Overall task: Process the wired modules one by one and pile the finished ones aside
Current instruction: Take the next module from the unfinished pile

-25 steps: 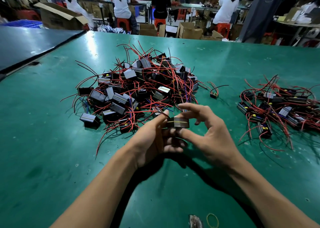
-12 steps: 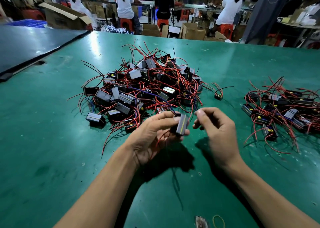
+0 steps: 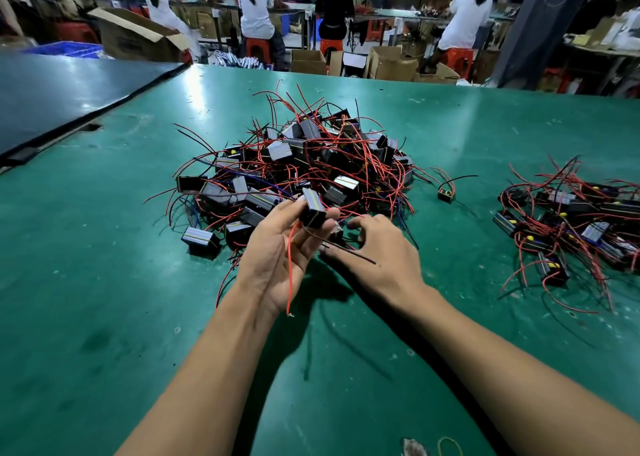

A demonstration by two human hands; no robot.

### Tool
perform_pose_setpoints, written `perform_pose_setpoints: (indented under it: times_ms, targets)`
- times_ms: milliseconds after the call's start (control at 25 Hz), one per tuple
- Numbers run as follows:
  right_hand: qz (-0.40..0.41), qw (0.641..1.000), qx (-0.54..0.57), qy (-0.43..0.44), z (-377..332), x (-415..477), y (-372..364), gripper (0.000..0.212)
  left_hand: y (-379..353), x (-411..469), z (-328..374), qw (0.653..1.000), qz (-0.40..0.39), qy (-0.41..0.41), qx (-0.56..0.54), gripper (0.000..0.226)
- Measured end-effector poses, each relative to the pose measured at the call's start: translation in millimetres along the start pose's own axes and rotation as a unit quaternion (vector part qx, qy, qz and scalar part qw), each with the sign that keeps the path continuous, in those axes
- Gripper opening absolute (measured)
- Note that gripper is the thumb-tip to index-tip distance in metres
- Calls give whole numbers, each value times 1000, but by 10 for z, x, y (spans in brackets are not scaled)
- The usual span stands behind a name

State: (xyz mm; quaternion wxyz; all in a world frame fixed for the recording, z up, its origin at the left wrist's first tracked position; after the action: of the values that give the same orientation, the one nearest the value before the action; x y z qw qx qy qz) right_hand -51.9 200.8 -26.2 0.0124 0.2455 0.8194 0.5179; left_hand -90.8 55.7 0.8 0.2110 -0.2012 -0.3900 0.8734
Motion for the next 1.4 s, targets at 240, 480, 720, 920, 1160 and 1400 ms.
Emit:
perform_pose_setpoints:
  times_ms: [240,480,720,920,1160,1400]
  targets:
    - [50,992,92,-71,-17,99,2,43,135,19,-48,986,81,-34,144,13]
    - [65,960,259,-87,302,57,517,37,114,-11,-64,974,107,-44,194,7]
    - [70,955,282,53,507,-143,1266,23,-55,-91,-224,840,-7,-89,536,12]
    - [-31,989,68,126,580,-344,893,35,-67,-68,-349,736,-5,-122,665,10]
    - [-135,968,207,36,791,-363,776,44,23,-6,-340,747,21,-116,654,14]
    - [-129,955,267,-1,892,-381,823,31,38,-31,-339,800,40,-101,590,11]
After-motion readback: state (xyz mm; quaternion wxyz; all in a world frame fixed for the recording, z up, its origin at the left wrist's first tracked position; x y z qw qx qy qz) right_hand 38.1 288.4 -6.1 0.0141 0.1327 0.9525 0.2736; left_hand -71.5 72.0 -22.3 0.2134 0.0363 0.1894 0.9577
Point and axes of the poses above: each hand's wrist, its own x-axis towards the middle knuckle, its own y-axis out of the back of the hand, z = x × y, the point moved 6 cm from there along x, towards the middle knuckle, and after that the axes turned 2 degrees about y, right-handed, at the moved point
